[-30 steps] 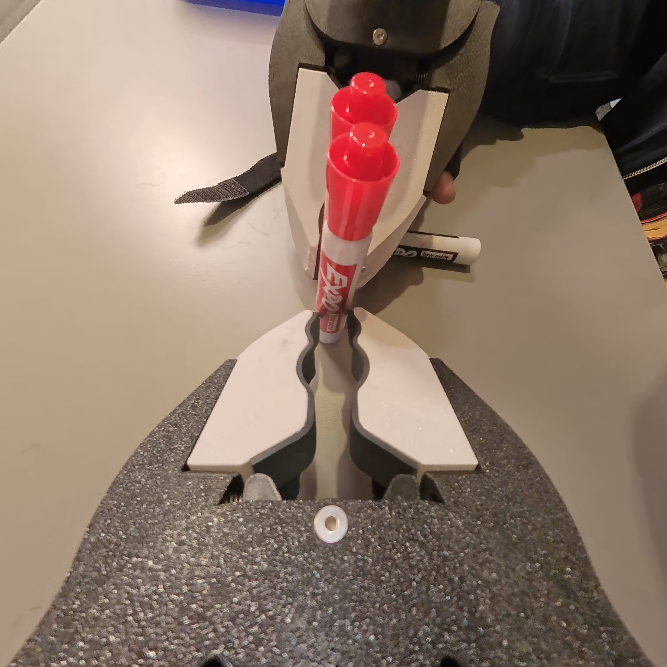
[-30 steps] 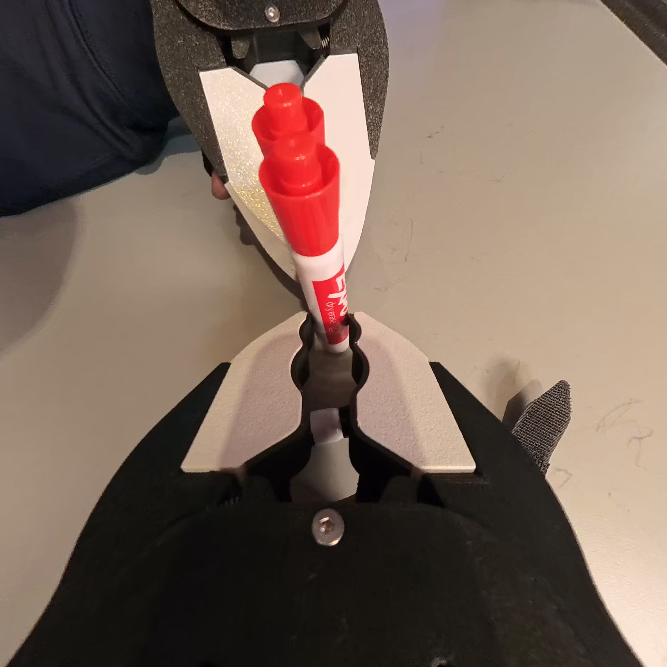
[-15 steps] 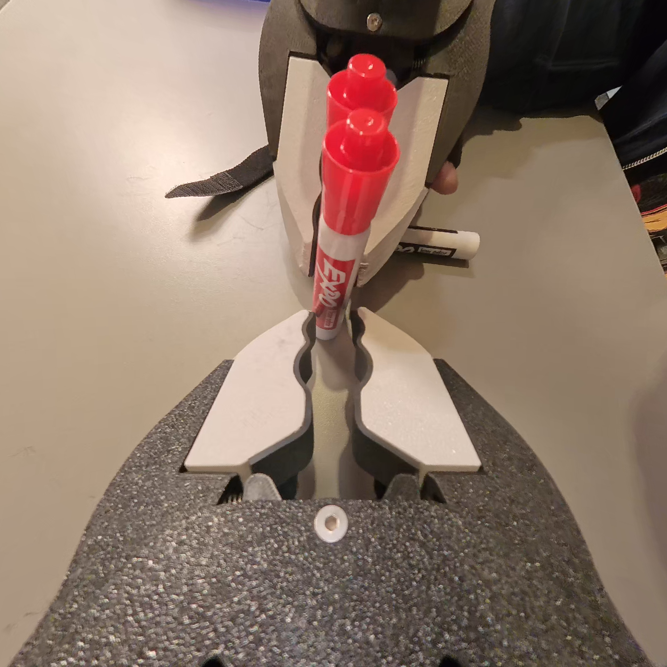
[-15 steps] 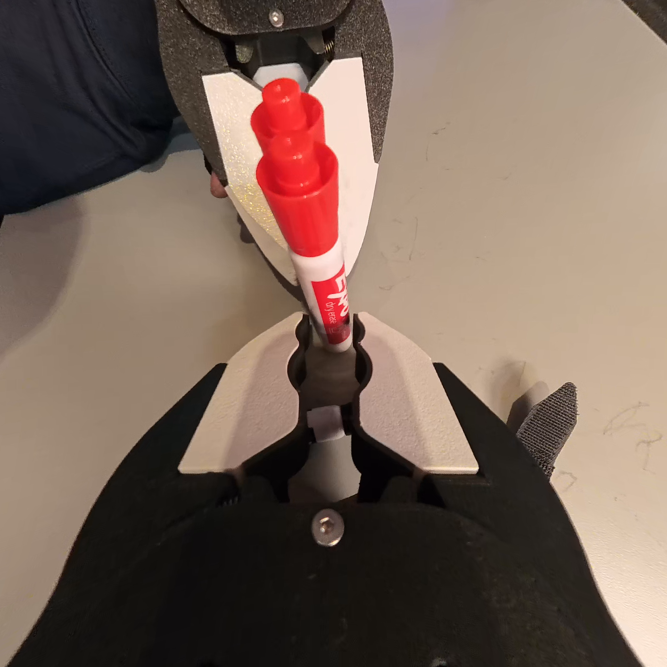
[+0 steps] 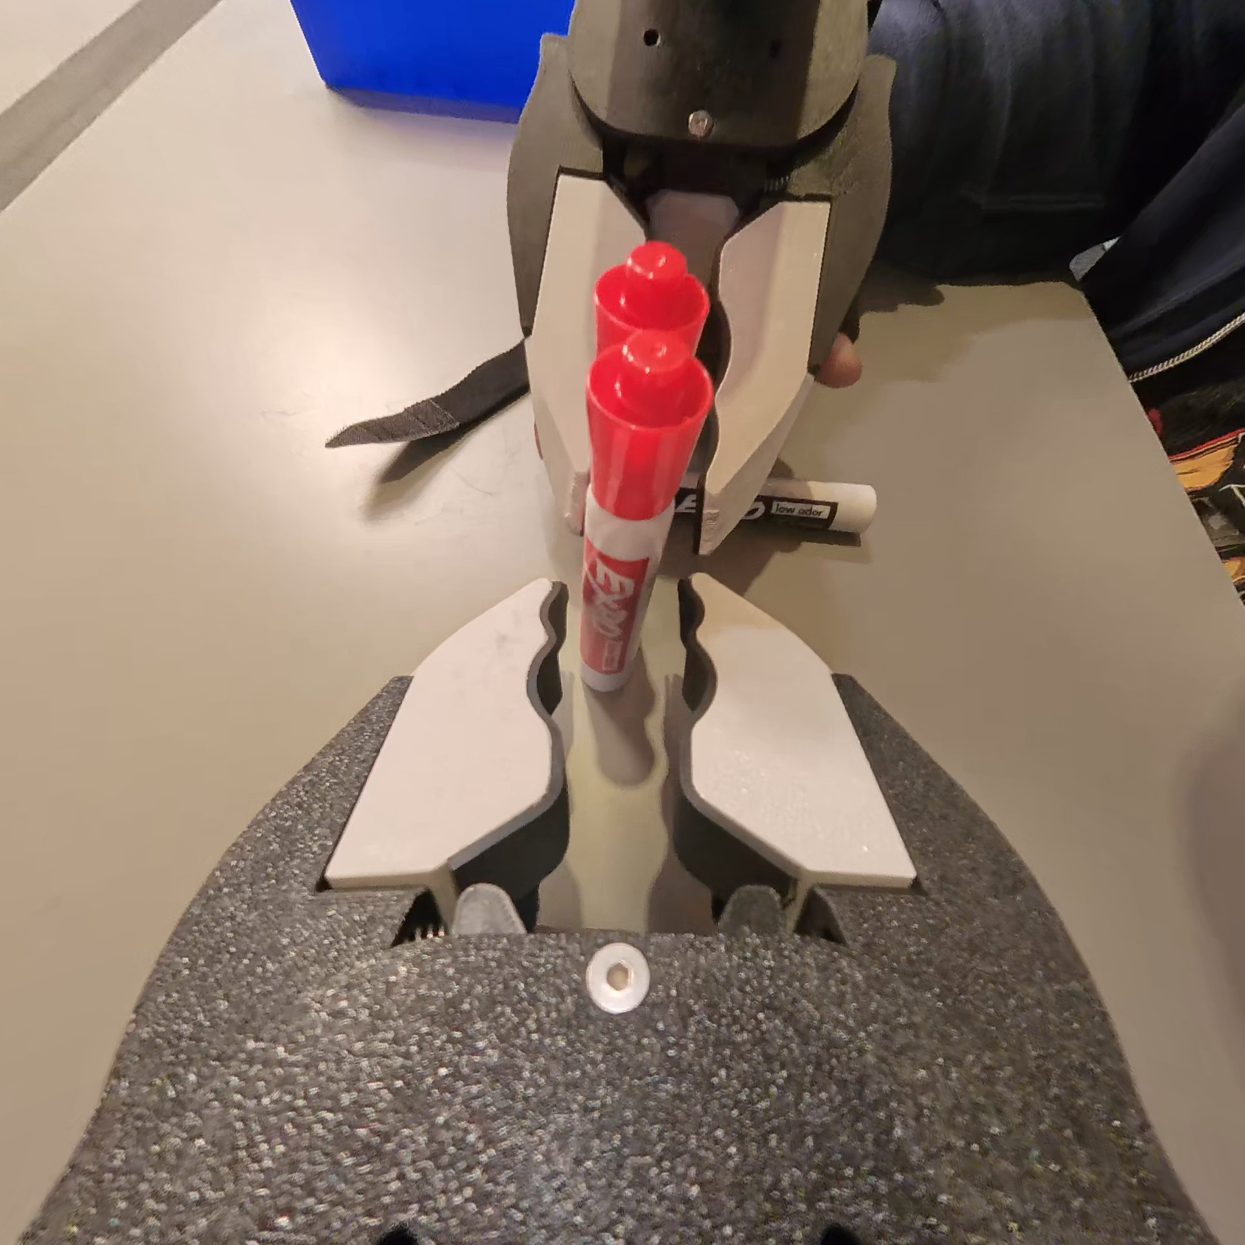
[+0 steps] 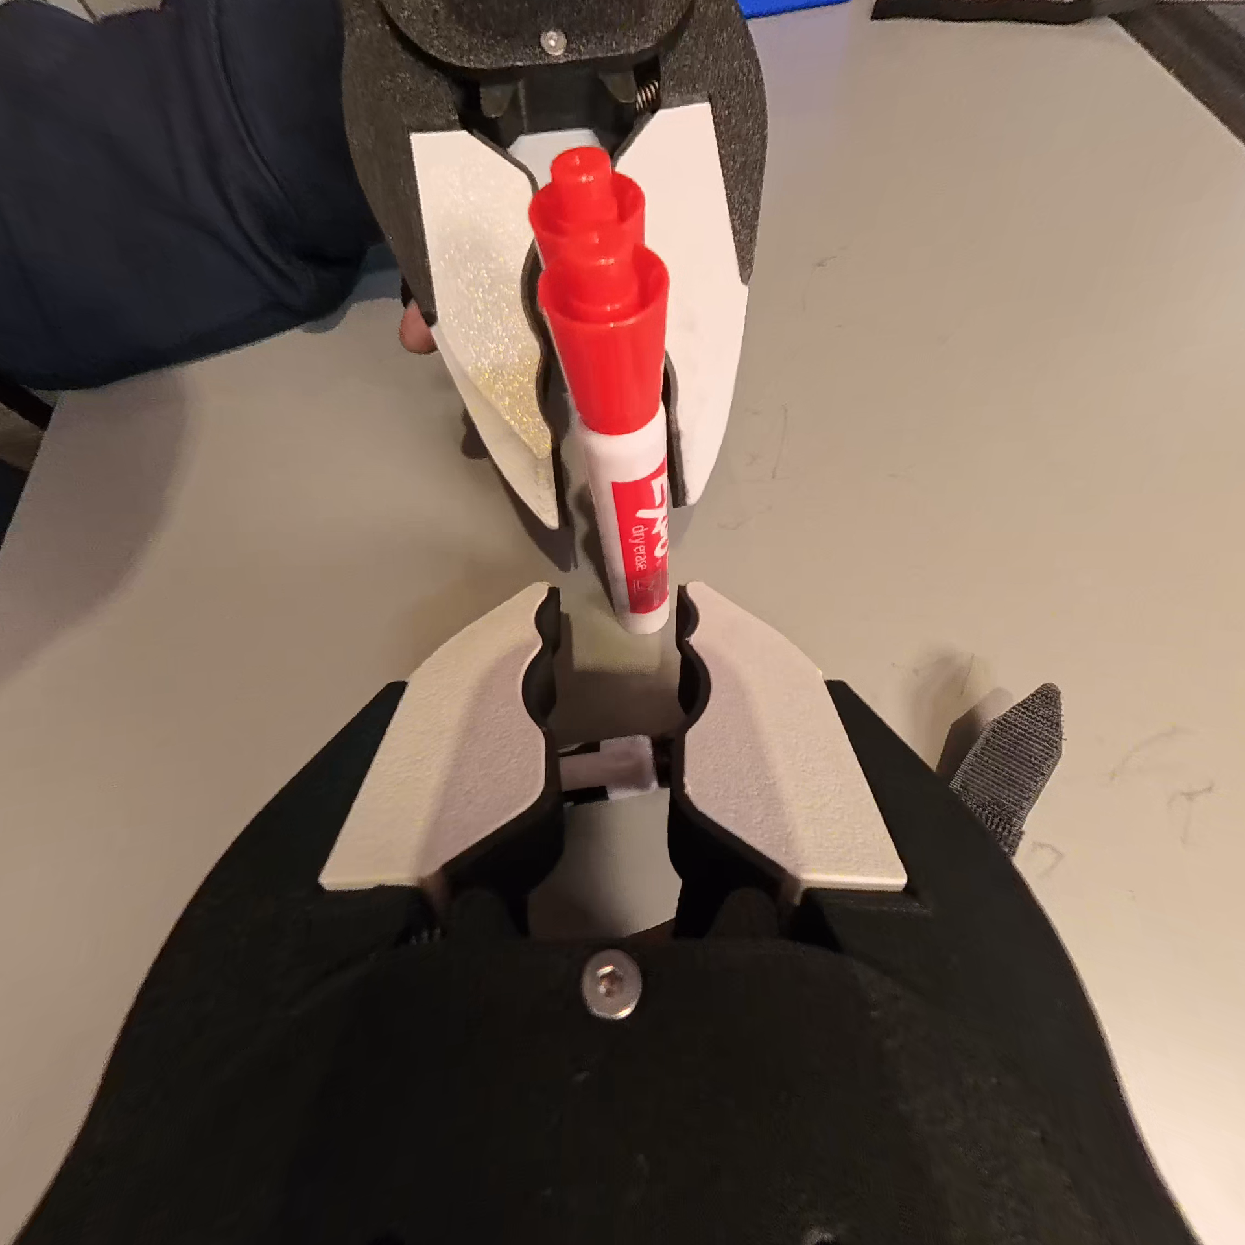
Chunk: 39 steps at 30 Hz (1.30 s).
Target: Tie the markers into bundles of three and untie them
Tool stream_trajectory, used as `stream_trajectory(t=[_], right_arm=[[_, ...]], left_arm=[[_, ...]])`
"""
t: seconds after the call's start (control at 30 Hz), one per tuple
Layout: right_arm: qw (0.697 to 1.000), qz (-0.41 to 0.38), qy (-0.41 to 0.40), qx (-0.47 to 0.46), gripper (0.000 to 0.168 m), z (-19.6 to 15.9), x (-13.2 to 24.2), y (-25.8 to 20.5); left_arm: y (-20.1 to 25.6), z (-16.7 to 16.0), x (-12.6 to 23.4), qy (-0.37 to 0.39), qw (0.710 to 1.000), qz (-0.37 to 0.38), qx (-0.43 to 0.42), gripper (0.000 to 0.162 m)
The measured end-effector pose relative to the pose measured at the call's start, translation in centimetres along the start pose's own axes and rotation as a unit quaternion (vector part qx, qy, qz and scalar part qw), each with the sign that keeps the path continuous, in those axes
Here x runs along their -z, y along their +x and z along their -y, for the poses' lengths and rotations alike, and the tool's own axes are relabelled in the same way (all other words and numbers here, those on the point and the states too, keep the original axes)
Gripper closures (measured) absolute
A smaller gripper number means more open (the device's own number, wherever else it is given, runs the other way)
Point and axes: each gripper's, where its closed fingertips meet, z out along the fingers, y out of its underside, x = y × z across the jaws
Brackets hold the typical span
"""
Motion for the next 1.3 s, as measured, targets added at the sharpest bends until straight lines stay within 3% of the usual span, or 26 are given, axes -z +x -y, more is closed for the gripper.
stream_trajectory(t=[0.37, 1.13, 1.3], right_arm=[[1.0, 0.0, 0.005, 0.0, 0.135, -0.2, 0.5, 0.0], [1.0, 0.011, 0.004, 0.001, 0.135, -0.3, 0.5, -0.1], [1.0, 0.012, 0.002, 0.003, 0.136, -0.4, 0.5, -0.1]], left_arm=[[0.0, 1.2, -1.2, 0.016, 1.0, 0.009, 0.001, 0.123], [-0.3, 0.4, -2.5, -0.027, 0.999, 0.011, 0.015, 0.128], [-0.5, 0.0, -3.1, -0.047, 0.999, 0.01, 0.023, 0.141]])
